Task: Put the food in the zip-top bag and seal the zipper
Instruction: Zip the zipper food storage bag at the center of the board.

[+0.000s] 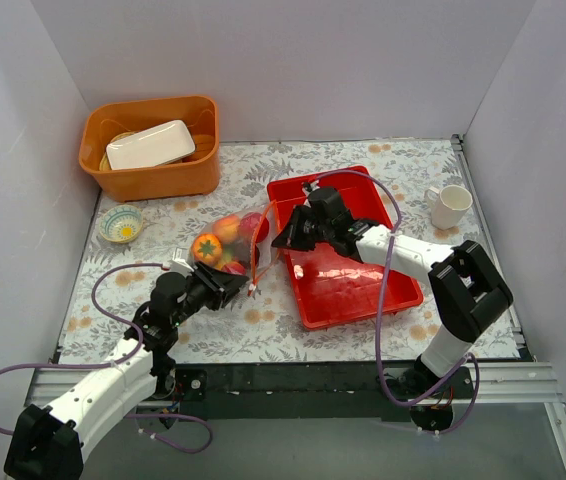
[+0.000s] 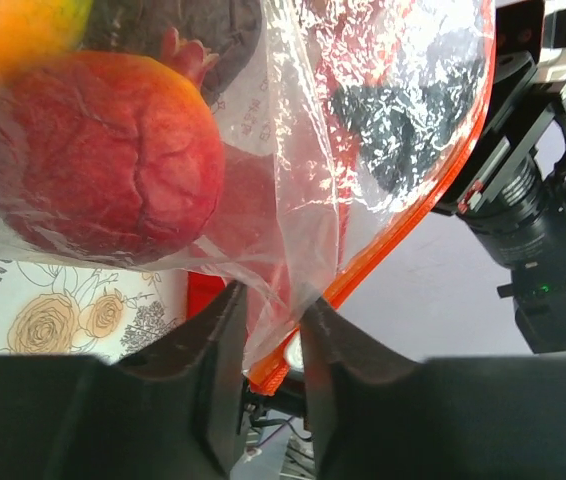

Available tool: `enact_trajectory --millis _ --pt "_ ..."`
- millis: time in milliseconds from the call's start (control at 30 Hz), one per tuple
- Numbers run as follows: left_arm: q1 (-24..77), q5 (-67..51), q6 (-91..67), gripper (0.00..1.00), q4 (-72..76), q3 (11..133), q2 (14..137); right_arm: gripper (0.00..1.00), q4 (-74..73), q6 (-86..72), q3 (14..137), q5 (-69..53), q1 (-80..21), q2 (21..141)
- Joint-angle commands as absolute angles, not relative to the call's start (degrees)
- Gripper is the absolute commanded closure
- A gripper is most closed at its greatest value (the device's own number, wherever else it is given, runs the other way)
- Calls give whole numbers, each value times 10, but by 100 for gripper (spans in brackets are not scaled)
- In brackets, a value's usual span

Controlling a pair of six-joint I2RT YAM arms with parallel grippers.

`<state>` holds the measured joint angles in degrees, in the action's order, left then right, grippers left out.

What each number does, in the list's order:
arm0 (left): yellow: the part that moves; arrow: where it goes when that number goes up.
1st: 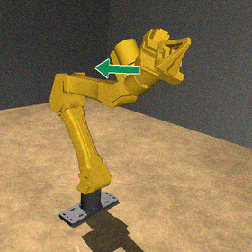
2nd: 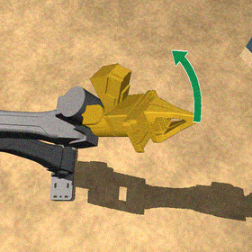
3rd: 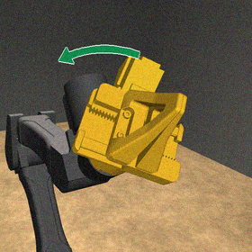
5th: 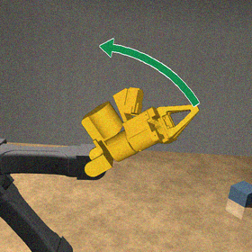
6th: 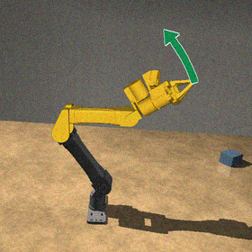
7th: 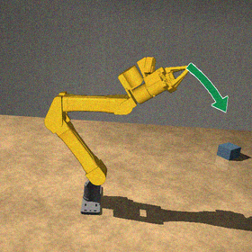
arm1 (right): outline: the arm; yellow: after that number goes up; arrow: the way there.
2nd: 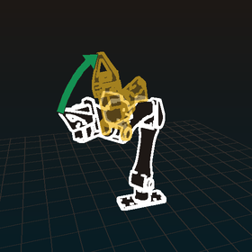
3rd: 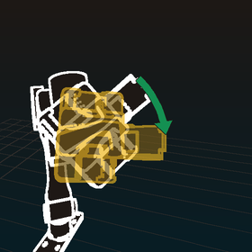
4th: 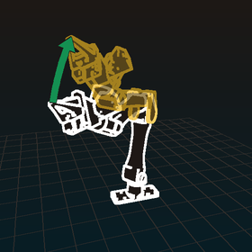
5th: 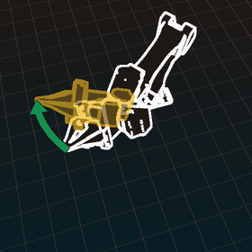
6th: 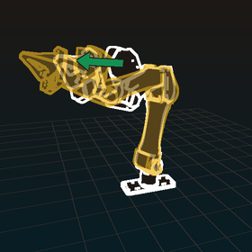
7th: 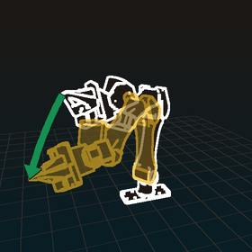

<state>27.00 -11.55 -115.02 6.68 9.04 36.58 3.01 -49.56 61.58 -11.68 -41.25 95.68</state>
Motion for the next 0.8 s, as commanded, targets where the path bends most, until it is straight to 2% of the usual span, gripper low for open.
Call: enact_trajectory --millis 0,133,333,400,533,600,633,767 --pt "274 -97 -1339 85 85 94 372 99 41 -494 608 -115 -413 923" --pt "274 -103 -1338 100 87 91 372 99 34 -483 606 -109 -414 918" --pt "274 -128 -1333 100 94 77 385 98 78 -470 597 -112 -414 918" --pt "274 -135 -1328 100 98 74 389 89 84 -465 606 -127 -414 921" --pt "274 -135 -1325 100 112 69 402 51 79 -450 601 -127 -417 905" --pt "274 -139 -1322 100 119 69 410 41 76 -445 599 -127 -418 890" --pt "274 -139 -1323 100 122 69 415 31 78 -444 593 -128 -418 886" --pt "274 -138 -1322 100 131 67 421 18 83 -440 584 -154 -422 884"
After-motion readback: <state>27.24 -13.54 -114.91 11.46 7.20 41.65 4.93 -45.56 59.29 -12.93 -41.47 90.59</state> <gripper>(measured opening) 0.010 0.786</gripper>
